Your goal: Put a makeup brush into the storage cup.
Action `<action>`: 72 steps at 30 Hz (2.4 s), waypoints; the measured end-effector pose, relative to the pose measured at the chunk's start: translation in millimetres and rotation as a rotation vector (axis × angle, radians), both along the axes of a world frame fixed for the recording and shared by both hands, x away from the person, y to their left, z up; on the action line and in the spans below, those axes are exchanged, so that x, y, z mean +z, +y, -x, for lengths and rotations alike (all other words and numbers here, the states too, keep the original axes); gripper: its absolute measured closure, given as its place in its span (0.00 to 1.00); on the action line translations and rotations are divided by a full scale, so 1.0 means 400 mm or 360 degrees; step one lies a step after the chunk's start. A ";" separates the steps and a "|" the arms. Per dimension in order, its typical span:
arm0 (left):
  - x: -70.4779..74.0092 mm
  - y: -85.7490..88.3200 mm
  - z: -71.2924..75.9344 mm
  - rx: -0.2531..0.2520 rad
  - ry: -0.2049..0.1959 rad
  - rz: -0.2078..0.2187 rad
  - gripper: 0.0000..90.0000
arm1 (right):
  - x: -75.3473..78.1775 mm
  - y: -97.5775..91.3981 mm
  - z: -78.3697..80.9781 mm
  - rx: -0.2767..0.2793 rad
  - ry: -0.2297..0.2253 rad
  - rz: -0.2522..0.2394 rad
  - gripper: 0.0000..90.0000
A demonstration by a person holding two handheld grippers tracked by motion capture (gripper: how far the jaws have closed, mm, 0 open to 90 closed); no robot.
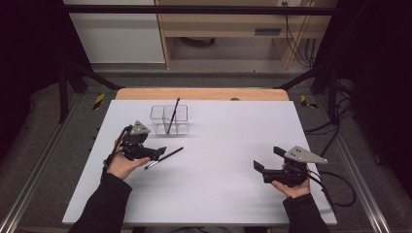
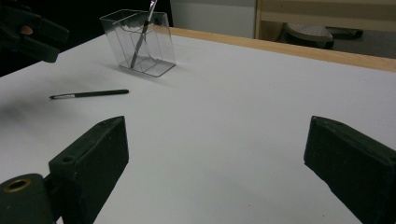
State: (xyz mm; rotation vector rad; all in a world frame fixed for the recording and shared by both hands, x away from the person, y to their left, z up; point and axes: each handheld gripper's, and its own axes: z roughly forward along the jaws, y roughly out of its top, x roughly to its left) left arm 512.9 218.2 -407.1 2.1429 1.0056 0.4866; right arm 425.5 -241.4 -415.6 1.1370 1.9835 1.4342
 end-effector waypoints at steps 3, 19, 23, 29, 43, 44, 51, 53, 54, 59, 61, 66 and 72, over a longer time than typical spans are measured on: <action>-0.011 -0.007 -0.007 0.0002 0.0022 -0.0015 0.13 | 0.000 0.000 0.000 0.0002 0.0002 0.0002 0.08; -0.053 -0.035 -0.035 -0.0015 0.0122 -0.0130 0.20 | -0.003 0.002 -0.002 0.0013 0.0003 0.0007 0.08; -0.063 -0.040 -0.042 -0.0013 0.0131 -0.0160 0.25 | -0.003 0.003 -0.002 0.0009 0.0004 0.0003 0.08; -0.077 -0.049 -0.048 -0.0018 0.0151 -0.0185 0.31 | -0.004 0.003 -0.002 0.0016 0.0003 0.0011 0.08; -0.101 -0.068 -0.054 -0.0114 0.0261 -0.0231 0.51 | -0.005 0.004 -0.003 0.0016 0.0001 0.0014 0.08; -0.103 -0.070 -0.054 -0.0119 0.0264 -0.0241 0.53 | -0.005 0.003 -0.003 0.0021 -0.0006 0.0019 0.08; -0.112 -0.077 -0.053 -0.0152 0.0299 -0.0291 0.62 | -0.004 0.006 -0.002 0.0008 0.0008 0.0000 0.08; -0.114 -0.077 -0.053 -0.0163 0.0312 -0.0297 0.64 | -0.004 0.006 -0.002 0.0008 0.0007 0.0001 0.08; -0.115 -0.077 -0.053 -0.0168 0.0320 -0.0304 0.64 | -0.004 0.006 -0.002 0.0008 0.0008 0.0001 0.08; -0.118 -0.078 -0.052 -0.0183 0.0351 -0.0316 0.70 | -0.004 0.006 -0.002 0.0008 0.0008 0.0000 0.08; -0.119 -0.079 -0.051 -0.0189 0.0360 -0.0336 0.73 | -0.003 0.006 -0.001 0.0009 0.0011 -0.0005 0.08; -0.118 -0.076 -0.052 -0.0189 0.0389 -0.0326 0.78 | -0.004 0.006 -0.002 0.0008 0.0010 0.0000 0.08; -0.117 -0.074 -0.052 -0.0176 0.0404 -0.0324 0.83 | -0.004 0.006 -0.002 0.0010 0.0005 0.0003 0.08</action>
